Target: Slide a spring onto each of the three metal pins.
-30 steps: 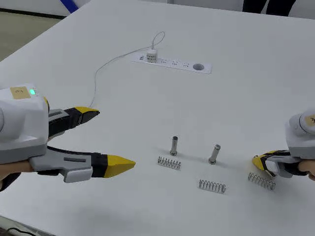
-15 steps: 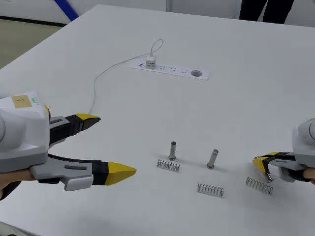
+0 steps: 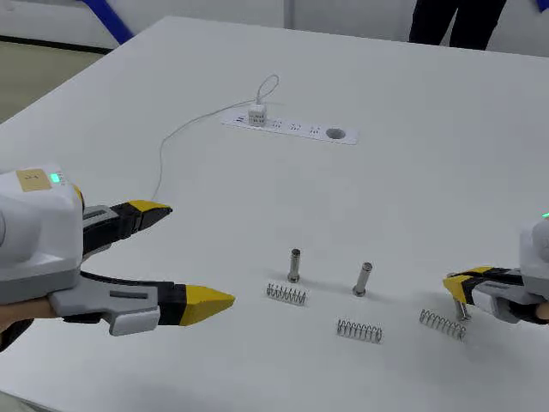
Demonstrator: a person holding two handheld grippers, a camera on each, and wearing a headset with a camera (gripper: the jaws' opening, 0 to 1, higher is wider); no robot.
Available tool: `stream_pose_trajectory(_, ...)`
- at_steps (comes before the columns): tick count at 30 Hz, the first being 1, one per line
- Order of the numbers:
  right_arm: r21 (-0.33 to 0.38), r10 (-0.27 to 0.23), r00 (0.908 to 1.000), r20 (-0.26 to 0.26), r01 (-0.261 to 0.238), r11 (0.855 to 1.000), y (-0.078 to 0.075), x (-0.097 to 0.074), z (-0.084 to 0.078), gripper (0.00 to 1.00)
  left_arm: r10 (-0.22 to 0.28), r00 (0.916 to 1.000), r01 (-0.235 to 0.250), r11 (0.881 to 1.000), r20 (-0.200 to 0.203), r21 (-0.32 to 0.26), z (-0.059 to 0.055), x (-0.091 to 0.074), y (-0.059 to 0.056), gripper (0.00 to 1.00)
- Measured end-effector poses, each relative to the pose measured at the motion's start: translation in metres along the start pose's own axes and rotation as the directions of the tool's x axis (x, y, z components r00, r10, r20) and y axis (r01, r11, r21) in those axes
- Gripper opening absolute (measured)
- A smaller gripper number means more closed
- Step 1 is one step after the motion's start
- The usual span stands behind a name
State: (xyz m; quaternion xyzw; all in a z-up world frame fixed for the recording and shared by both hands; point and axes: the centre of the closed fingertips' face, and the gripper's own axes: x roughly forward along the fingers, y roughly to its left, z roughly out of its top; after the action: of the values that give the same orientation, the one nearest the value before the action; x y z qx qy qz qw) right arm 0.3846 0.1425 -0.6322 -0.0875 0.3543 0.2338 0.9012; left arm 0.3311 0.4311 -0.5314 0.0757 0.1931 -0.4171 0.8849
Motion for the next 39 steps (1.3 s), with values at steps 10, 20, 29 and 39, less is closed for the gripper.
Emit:
stream_pose_trajectory(10, 0.01, 0.0, 0.9994, 0.036, -0.001, 1.0, 0.001, -0.009, -0.002, 0.06, -0.006, 1.0, 0.006, 1.0, 0.007, 0.006, 0.002, -0.001, -0.007, 0.87)
stream_pose_trajectory(20, 0.008, 0.016, 0.9953, 0.096, -0.017, 1.0, 0.008, -0.008, 0.004, 0.06, -0.015, 0.9998, 0.015, 1.0, -0.012, 0.019, -0.001, -0.003, -0.014, 0.87)
stream_pose_trajectory(29, 0.028, 0.031, 0.9841, 0.175, -0.036, 0.999, 0.012, -0.007, 0.003, 0.07, -0.018, 0.9997, 0.018, 1.0, -0.018, 0.026, 0.0, -0.003, -0.017, 0.87)
stream_pose_trajectory(39, 0.035, 0.025, 0.9751, 0.22, -0.034, 0.999, 0.016, -0.014, -0.003, 0.08, -0.028, 0.9992, 0.029, 0.999, -0.03, 0.03, -0.002, -0.001, -0.022, 0.87)
